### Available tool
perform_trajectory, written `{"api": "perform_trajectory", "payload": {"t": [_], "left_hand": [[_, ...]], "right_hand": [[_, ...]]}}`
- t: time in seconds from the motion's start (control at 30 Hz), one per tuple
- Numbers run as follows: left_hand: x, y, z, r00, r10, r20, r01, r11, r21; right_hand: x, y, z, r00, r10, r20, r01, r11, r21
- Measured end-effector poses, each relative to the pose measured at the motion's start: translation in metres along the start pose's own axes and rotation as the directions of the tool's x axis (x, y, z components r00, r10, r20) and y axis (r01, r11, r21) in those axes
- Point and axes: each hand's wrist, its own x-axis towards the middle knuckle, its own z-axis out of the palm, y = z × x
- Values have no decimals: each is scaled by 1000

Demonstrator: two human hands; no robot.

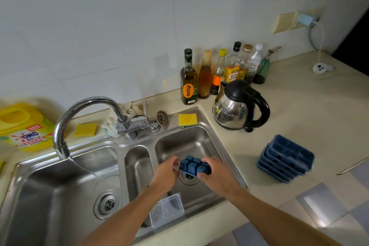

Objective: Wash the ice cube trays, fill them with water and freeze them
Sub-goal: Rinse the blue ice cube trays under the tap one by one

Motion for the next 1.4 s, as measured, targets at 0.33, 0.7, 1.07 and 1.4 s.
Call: {"api": "perform_trajectory", "payload": {"t": [0.33, 0.7, 1.07, 1.4], "left_hand": [[-6, 53, 14, 965, 27, -261, -86, 972, -218], [-24, 128, 98, 971, -77, -226, 31, 979, -202], [-19, 174, 163, 993, -117, -31, 119, 991, 64], [3, 172, 181, 977, -210, -20, 211, 977, 24]], "right_hand": [[-4, 11, -47, 922, 199, 332, -380, 626, 681], [-51, 93, -153, 997, 28, 66, -44, 967, 250], [-65, 147, -215, 960, -242, -142, 198, 944, -264], [-61, 171, -210, 988, -147, -39, 131, 953, -273]]}}
